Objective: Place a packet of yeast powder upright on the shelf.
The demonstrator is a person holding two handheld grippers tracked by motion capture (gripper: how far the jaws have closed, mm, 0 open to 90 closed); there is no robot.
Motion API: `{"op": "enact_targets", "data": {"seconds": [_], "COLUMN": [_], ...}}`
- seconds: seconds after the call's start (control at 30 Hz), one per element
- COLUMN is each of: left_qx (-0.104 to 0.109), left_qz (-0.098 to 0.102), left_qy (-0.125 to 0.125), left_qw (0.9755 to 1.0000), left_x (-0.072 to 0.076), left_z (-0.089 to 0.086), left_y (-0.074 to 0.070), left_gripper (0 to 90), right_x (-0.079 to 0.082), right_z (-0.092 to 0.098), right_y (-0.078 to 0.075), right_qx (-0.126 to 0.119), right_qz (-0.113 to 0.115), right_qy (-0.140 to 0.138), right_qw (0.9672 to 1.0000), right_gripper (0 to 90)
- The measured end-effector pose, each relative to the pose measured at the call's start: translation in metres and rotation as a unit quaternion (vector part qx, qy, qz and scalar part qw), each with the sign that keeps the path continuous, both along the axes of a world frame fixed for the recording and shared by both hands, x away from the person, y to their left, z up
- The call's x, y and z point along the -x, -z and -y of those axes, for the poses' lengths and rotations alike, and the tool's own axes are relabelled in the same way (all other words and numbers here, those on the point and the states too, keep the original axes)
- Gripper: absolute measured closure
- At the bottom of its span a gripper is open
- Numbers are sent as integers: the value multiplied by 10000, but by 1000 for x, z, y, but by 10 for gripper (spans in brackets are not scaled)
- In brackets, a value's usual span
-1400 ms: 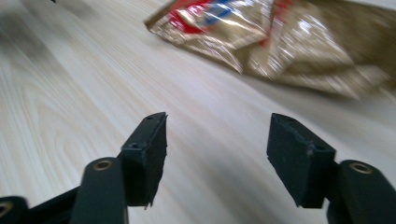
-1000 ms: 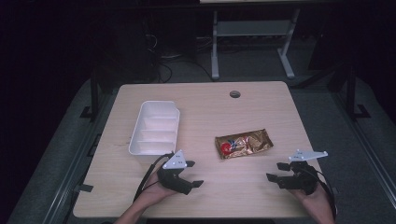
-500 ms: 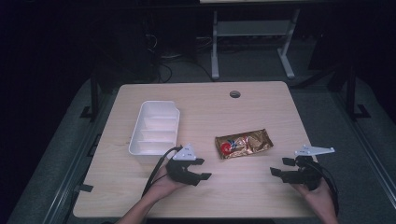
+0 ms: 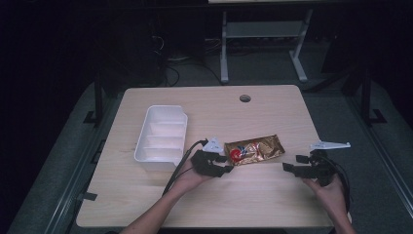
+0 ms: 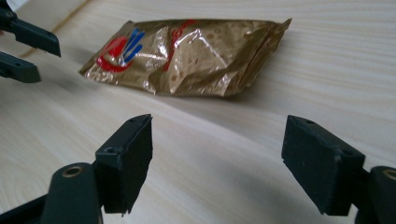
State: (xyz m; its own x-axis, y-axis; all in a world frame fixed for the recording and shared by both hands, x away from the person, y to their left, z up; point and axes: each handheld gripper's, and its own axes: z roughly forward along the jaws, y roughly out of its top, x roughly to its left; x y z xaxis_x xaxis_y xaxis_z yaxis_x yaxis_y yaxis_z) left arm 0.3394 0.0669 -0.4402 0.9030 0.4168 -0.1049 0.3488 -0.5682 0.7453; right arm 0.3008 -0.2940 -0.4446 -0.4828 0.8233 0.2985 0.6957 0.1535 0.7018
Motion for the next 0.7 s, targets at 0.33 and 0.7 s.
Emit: {"op": "enact_targets", "data": {"seconds": [0.33, 0.7], "left_qx": [-319, -570], "left_qz": [-16, -166], "left_qy": [-82, -368], "left_qw": [9995, 9976], "left_x": [-29, -49], "left_z": [28, 49], "left_y": [-5, 6], "left_gripper": [735, 762], "right_x": [-23, -49], "right_z": [3, -8], "right_y": [-1, -4], "right_qx": [-132, -219], "right_qz": [-101, -300], "right_qy": [236, 374], "right_qw": [9996, 9986], "right_gripper": [236, 246]}}
